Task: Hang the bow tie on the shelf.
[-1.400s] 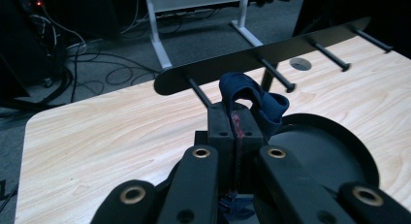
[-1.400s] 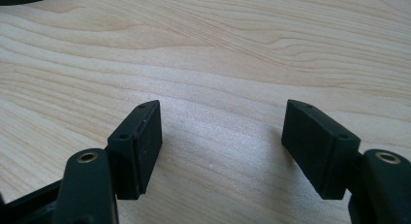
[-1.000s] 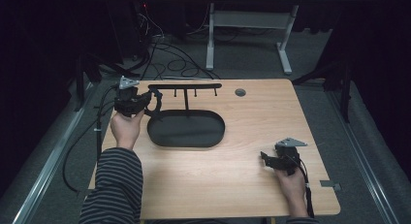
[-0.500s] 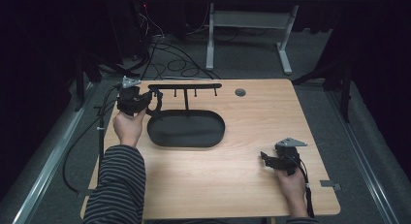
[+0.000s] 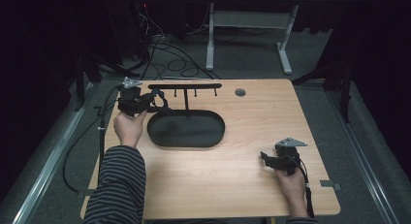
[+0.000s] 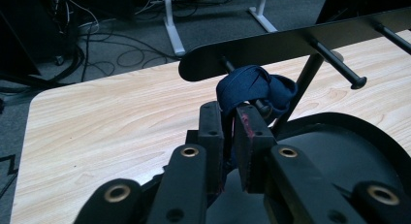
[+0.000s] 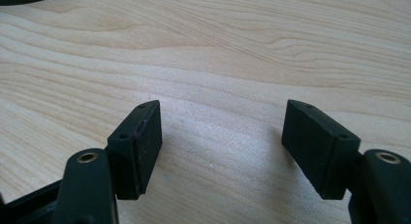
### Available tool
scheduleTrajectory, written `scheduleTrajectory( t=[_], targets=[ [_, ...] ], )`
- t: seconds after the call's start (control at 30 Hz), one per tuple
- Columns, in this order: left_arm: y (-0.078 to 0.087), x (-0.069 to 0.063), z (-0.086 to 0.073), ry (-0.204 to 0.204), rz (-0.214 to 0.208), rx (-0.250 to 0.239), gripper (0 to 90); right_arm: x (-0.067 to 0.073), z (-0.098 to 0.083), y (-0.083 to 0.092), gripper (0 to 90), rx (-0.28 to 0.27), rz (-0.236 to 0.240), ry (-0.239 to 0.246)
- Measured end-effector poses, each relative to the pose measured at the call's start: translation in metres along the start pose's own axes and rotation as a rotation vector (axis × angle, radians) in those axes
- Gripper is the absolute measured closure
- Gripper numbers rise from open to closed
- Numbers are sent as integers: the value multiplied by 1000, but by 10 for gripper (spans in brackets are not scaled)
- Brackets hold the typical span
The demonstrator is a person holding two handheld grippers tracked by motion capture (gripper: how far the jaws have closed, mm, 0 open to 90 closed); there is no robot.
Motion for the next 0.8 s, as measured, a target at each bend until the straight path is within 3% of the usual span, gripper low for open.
scheduleTrajectory(
  t=[0.33, 0.8],
  targets=[
    [7, 0, -5, 6, -9, -14, 781, 0, 0, 0, 322, 0, 0, 1],
    [27, 5, -9, 15, -2, -44, 648, 0, 0, 0, 322, -1, -2, 3]
  ],
)
Point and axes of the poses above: each handheld gripper's, and its own axes: y roughly backward along the jaws, z roughly out of its top, x roughly to its left, the point moved 9 cm from there along -y, roughly forward along the jaws, and after that the axes turned 9 degrees about x, right-handed, at the moved point
